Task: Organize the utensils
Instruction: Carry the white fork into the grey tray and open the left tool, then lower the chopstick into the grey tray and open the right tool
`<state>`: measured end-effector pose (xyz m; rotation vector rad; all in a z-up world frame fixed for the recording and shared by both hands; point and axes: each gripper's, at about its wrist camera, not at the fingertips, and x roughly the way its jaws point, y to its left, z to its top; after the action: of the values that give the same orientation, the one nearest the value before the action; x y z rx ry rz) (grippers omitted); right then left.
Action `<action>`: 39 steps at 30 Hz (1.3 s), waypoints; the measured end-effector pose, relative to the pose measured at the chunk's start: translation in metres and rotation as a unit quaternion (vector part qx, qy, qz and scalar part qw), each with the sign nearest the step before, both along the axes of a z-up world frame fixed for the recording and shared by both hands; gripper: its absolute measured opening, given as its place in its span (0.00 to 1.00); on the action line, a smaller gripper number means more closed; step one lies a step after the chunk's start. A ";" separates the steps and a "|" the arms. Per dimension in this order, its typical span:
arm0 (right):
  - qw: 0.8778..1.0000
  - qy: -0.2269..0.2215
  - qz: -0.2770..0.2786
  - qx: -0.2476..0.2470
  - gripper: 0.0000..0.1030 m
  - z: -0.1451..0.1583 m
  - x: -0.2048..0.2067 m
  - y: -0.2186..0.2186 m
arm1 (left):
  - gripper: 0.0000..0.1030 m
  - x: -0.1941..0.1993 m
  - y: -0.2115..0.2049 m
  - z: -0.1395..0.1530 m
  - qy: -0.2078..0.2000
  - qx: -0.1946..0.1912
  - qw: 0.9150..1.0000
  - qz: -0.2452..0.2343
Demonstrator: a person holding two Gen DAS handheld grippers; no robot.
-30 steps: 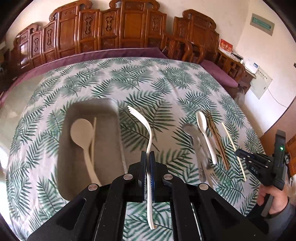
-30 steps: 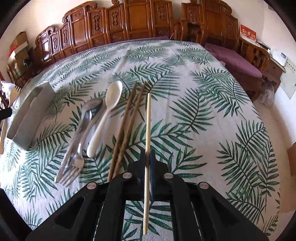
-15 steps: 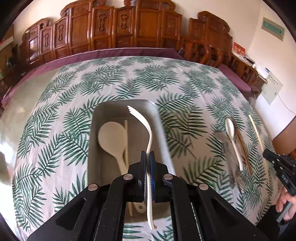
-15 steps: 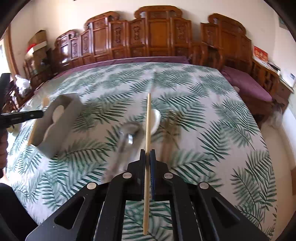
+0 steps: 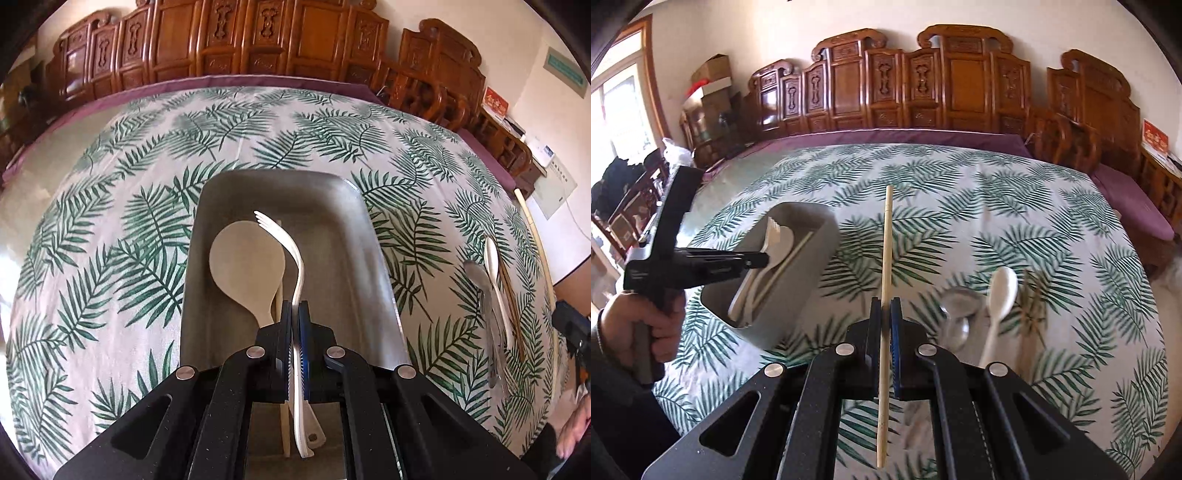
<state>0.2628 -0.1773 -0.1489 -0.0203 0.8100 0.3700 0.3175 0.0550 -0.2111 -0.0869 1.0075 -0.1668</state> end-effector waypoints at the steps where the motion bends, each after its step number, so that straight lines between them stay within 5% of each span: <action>1: 1.000 0.001 0.003 0.000 0.06 0.000 0.000 0.003 | 0.03 0.000 0.002 0.000 0.001 -0.003 1.000 0.002; 9: 1.000 0.003 0.020 -0.007 0.06 0.002 0.000 0.036 | 0.04 0.000 0.011 0.003 -0.002 -0.014 1.000 0.012; 11: 1.000 0.003 0.025 -0.009 0.06 0.004 0.000 0.043 | 0.15 -0.002 0.014 0.007 -0.007 -0.019 1.000 0.013; 33: 0.997 0.028 0.063 0.036 0.06 0.007 0.035 0.118 | 0.48 -0.023 0.069 0.053 -0.084 0.003 0.994 0.064; 39: 0.997 0.036 0.062 0.042 0.06 -0.001 0.050 0.137 | 0.81 -0.025 0.085 0.059 -0.102 0.024 0.990 0.091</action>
<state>0.3132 -0.0404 -0.1503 0.0214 0.8666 0.5251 0.2929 0.1400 -0.1524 -0.1147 0.7941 0.0159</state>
